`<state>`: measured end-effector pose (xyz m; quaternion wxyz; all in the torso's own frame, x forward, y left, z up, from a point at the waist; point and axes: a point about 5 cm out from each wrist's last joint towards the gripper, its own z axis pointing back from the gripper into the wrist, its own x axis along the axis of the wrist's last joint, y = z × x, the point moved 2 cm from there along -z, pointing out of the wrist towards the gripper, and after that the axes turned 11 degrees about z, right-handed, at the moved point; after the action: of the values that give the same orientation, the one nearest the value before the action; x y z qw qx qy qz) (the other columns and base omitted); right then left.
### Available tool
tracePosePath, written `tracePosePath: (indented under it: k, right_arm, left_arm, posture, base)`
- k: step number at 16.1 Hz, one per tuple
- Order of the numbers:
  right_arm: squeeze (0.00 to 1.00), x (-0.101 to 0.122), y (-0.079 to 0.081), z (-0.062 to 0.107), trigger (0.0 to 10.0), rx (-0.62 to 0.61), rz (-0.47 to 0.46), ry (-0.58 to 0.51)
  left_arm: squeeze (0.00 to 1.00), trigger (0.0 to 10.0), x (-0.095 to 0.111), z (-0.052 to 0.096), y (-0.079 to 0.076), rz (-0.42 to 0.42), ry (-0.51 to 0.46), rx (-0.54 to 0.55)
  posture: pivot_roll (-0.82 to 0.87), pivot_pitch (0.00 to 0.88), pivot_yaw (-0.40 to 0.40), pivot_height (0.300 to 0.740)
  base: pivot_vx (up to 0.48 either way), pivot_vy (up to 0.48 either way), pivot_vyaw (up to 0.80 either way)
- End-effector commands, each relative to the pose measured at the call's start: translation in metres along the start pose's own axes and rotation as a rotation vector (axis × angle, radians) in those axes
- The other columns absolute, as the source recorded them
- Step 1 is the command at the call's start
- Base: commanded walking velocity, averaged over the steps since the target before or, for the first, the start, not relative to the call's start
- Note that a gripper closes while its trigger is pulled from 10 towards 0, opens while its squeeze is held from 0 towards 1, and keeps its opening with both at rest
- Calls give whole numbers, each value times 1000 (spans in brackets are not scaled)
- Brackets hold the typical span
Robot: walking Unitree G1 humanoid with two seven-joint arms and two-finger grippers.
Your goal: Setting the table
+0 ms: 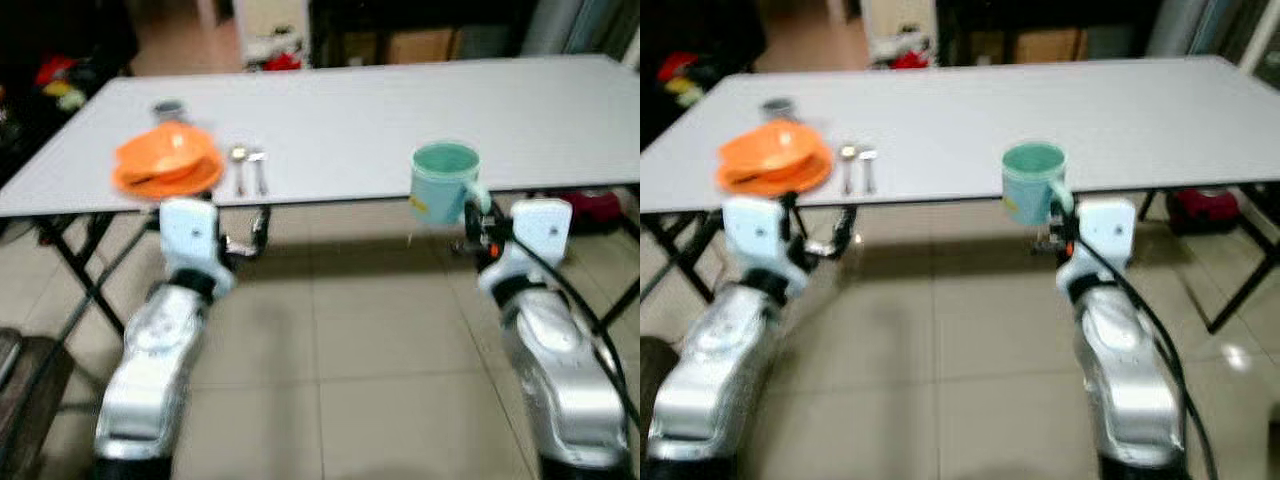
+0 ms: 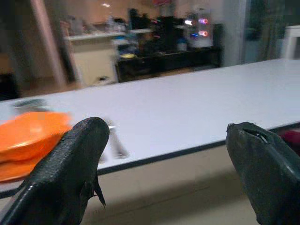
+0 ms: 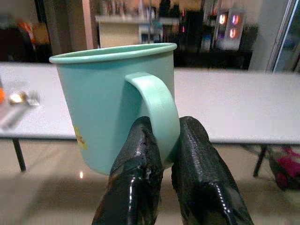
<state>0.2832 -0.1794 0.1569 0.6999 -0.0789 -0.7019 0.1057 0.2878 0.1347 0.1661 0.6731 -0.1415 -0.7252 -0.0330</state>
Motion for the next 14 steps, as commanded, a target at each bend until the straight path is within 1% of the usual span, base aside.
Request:
tracePosePath:
  k: [1, 2, 3, 5, 7, 8, 11, 14]
  right_arm:
    - [0, 4, 6, -2, 10000, 41, -25, -21]
    - [0, 4, 5, -1, 10000, 34, -6, -34]
    - [0, 8, 7, 0, 10000, 49, 22, -73]
    - [0, 11, 4, 1, 10000, 16, -12, -110]
    - [0, 11, 1, 1, 10000, -3, -33, -108]
    - [0, 11, 1, 0, 10000, 2, -41, -107]
    - [0, 15, 7, 1, 10000, 47, -34, -149]
    - [0, 21, 6, -4, 10000, 60, -28, -166]
  left_arm:
    - [0, 10000, 5, 1, 7, -25, -15, 13]
    - [0, 10000, 6, 0, 8, -25, -21, 14]
    - [0, 10000, 7, 0, 8, -26, -26, 14]
    - [0, 10000, 6, 0, 7, -26, -25, 9]
    - [0, 10000, 5, 0, 7, -24, -25, 9]
    - [0, 10000, 5, 0, 8, -22, -28, 17]
    - [0, 10000, 6, 0, 10, -24, -31, 24]
    - [0, 10000, 7, -5, 4, -15, -46, 7]
  posture:
    - [46, 0, 61, 740]
    - [48, 0, 61, 740]
    - [49, 0, 65, 740]
    - [49, 0, 65, 740]
    - [47, 0, 64, 740]
    - [46, 0, 63, 740]
    - [46, 0, 57, 740]
    - [31, 0, 58, 740]
  base:
    - [368, 0, 0]
    - [364, 0, 0]
    - [368, 0, 0]
    - [360, 0, 0]
    - [364, 0, 0]
    - [364, 0, 0]
    - [361, 0, 0]
    - [363, 0, 0]
